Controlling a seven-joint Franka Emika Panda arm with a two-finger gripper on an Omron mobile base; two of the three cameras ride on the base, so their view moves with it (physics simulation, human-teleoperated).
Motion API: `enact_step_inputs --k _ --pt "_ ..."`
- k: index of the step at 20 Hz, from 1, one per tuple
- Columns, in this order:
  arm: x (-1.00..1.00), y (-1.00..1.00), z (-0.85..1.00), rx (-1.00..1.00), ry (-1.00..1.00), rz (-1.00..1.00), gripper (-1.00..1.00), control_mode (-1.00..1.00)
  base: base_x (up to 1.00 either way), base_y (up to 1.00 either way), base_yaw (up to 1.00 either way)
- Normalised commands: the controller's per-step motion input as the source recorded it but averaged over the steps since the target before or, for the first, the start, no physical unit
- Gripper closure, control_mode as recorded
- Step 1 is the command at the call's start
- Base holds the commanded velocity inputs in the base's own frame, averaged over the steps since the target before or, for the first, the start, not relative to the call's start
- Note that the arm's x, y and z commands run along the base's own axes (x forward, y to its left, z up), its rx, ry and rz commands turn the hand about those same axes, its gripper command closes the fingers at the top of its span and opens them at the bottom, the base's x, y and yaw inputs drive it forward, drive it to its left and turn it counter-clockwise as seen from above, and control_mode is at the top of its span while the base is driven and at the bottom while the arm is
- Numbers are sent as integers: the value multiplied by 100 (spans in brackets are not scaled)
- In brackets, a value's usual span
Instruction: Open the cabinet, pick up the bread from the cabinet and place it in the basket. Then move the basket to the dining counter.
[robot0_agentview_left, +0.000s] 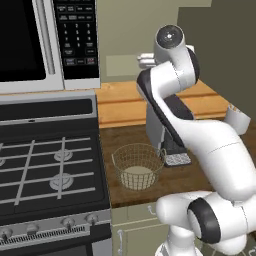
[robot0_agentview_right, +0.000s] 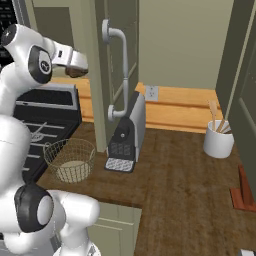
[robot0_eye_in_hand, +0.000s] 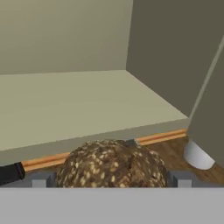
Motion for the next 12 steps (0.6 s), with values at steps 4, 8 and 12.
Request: enact_step_inputs --k 4,8,12 --pt "-100 42 -23 0 0 0 100 -100 0 0 0" --pt "-100 42 -21 1 0 0 100 -100 0 0 0" --pt "-96 34 -66 2 7 0 100 -100 0 0 0"
